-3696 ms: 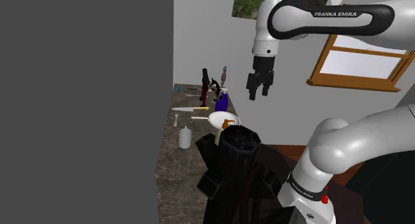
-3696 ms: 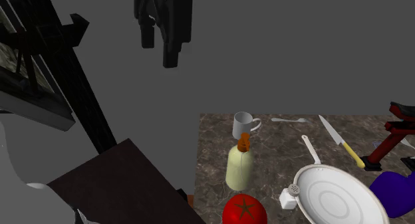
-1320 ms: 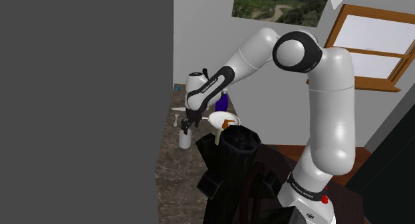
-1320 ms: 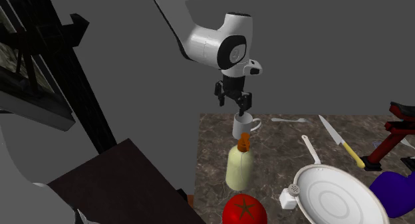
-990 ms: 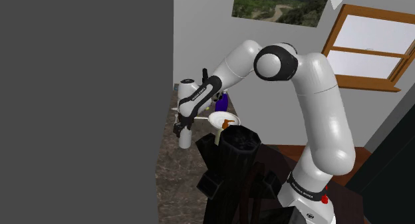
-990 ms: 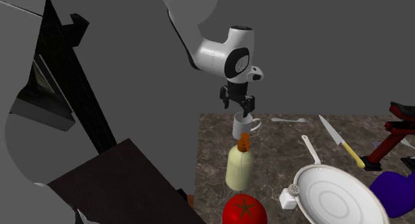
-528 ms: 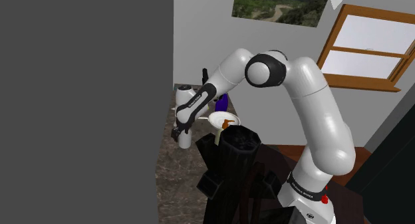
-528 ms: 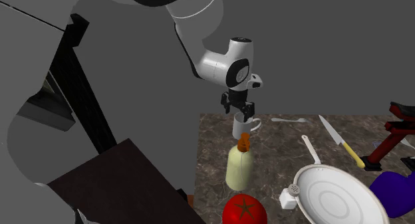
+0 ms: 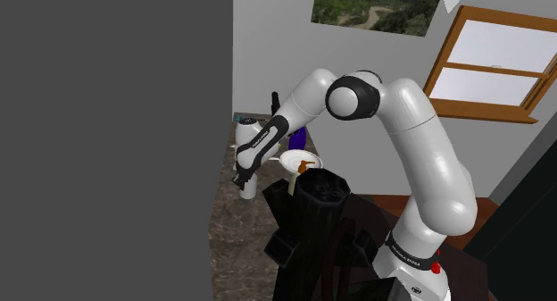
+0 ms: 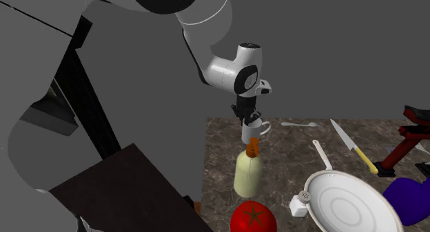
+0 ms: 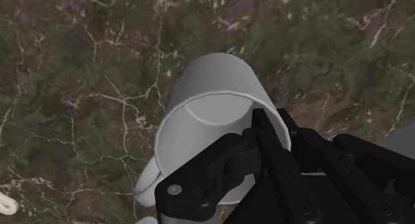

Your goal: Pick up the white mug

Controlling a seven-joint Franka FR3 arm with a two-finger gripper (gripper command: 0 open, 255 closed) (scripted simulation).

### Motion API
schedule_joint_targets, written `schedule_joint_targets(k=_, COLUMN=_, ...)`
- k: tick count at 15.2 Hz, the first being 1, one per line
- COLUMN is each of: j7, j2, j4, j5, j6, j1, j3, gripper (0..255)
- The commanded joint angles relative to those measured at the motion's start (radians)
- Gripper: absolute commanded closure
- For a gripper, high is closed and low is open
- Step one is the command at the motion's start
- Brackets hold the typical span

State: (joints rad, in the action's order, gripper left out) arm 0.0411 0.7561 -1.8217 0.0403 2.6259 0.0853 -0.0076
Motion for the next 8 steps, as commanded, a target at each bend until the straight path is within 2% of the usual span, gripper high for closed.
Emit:
schedule_joint_targets(k=1, j7=0.000, j2=0.000, j4=0.000, j5=0.000, j6=0.000, j1=0.000, j3=0.000, gripper=255)
schedule_joint_targets(k=8, j7=0.000, j2=-0.036, j4=-0.014, j5=0.000, j6=-0.022, j1=0.000, j3=0.000, gripper=255)
